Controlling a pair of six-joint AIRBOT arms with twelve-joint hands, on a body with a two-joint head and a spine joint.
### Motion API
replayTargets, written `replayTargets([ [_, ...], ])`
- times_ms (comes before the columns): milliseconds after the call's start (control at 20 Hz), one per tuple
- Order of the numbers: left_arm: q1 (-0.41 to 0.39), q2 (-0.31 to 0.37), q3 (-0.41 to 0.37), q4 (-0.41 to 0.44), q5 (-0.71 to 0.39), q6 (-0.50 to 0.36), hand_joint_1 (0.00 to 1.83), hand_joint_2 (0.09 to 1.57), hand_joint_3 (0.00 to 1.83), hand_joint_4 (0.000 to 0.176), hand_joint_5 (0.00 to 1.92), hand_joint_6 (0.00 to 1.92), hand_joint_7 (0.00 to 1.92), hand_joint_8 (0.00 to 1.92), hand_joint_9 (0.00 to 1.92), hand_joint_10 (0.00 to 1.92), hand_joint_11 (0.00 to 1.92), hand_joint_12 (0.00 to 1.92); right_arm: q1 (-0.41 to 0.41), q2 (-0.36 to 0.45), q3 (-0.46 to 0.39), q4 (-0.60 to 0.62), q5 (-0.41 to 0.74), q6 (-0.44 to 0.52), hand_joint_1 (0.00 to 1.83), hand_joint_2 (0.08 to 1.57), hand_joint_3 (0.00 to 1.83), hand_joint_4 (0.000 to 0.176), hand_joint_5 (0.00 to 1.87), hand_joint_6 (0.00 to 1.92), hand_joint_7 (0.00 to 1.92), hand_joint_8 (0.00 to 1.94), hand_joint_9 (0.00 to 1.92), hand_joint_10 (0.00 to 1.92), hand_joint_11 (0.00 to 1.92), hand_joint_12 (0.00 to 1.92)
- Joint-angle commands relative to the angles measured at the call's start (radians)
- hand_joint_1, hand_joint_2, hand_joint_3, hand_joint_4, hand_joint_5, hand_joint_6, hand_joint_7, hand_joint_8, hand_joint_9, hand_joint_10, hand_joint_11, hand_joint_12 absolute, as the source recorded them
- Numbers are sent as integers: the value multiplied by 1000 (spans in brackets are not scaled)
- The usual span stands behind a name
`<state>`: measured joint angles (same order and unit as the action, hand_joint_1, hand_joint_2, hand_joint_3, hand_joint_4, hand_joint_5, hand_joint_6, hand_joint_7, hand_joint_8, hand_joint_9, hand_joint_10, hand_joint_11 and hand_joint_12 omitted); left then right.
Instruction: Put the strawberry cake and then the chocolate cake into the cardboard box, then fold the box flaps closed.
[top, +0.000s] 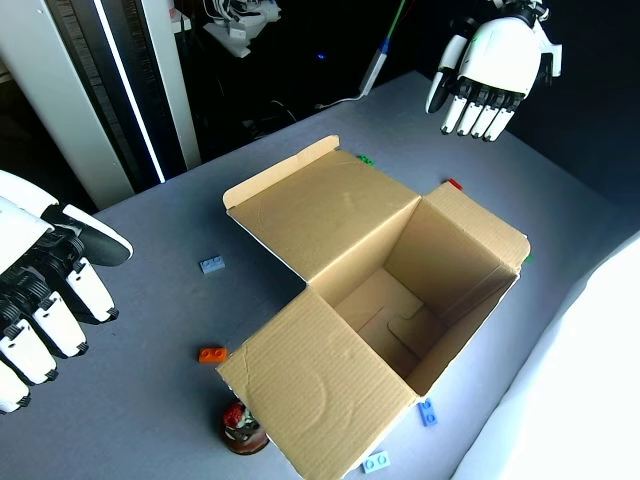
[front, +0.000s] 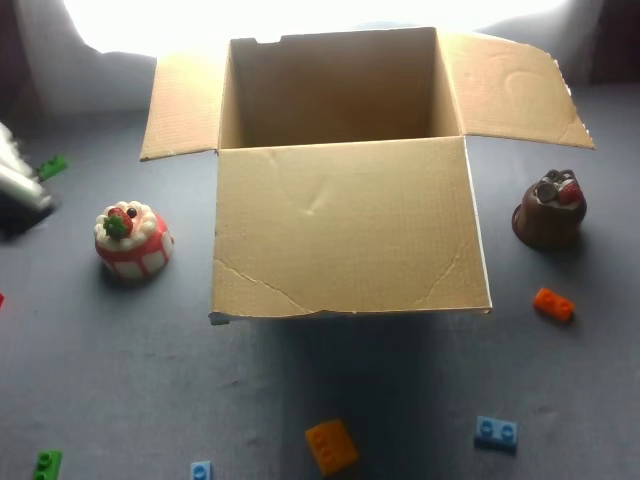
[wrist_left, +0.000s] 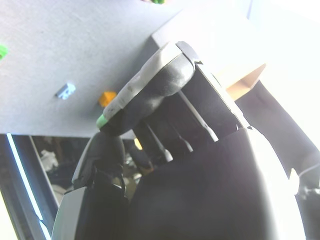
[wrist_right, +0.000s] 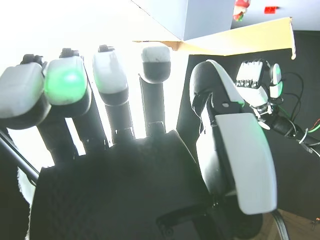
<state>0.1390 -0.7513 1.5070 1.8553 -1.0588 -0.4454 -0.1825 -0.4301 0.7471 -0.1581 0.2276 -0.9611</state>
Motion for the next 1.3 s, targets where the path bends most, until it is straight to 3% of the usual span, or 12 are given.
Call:
replayTargets([
  [0,-12,10,1,-80,-2,1,249,1233,23,28,143,15,142,2,142,31,0,663,8,11,-2,10,117,-1,58,1168,17,0,124,10,95,1,88,22,0,409],
  [100,-12,11,0,-80,-7,2,214,1237,14,28,125,2,140,0,151,25,0,671,7,11,-2,10,117,-1,64,1167,5,0,128,4,98,1,108,14,0,465],
  [200,-12,11,3,-70,-10,5,192,1248,8,34,105,0,130,0,165,16,0,703,7,12,-2,10,117,-1,93,1178,5,0,120,3,75,0,79,4,0,325],
  [300,-12,11,3,-46,-10,10,156,1258,6,24,78,3,90,1,116,8,0,526,7,12,-2,10,117,-1,113,1174,0,0,121,1,91,2,101,7,0,390],
  [400,-12,11,3,-28,-10,13,157,1251,1,30,75,1,78,1,99,3,0,478,7,12,-2,10,115,-1,119,1169,0,0,129,2,97,2,122,8,0,450],
  [600,-13,12,18,12,-14,25,129,1202,0,33,0,0,2,0,14,3,0,255,8,12,-2,10,115,-1,44,1104,0,0,114,2,87,1,81,2,0,221],
  [800,-14,11,22,12,-19,23,116,1171,0,36,0,0,4,1,11,3,0,241,8,12,-2,10,117,-1,30,1082,0,0,102,0,92,0,75,0,0,355],
  [950,-23,11,12,14,-16,2,243,1131,0,33,0,0,3,0,8,2,0,287,8,11,-2,10,119,-1,113,1075,0,0,109,3,98,3,80,2,0,384],
  [1050,-23,7,1,13,-8,-1,421,1090,0,36,0,0,2,0,26,6,0,355,9,11,-2,10,120,-1,176,1068,0,0,133,6,122,4,96,4,0,430],
  [1150,19,-2,-1,-37,6,-3,551,1064,0,32,0,0,0,0,28,5,0,360,9,11,-2,10,121,-1,279,1058,0,0,107,0,102,0,79,1,0,389],
  [1250,60,-17,-1,-72,23,-5,761,1030,0,42,0,0,3,1,32,5,0,298,9,11,-2,10,121,-1,456,1049,0,0,76,0,83,0,66,0,0,336],
])
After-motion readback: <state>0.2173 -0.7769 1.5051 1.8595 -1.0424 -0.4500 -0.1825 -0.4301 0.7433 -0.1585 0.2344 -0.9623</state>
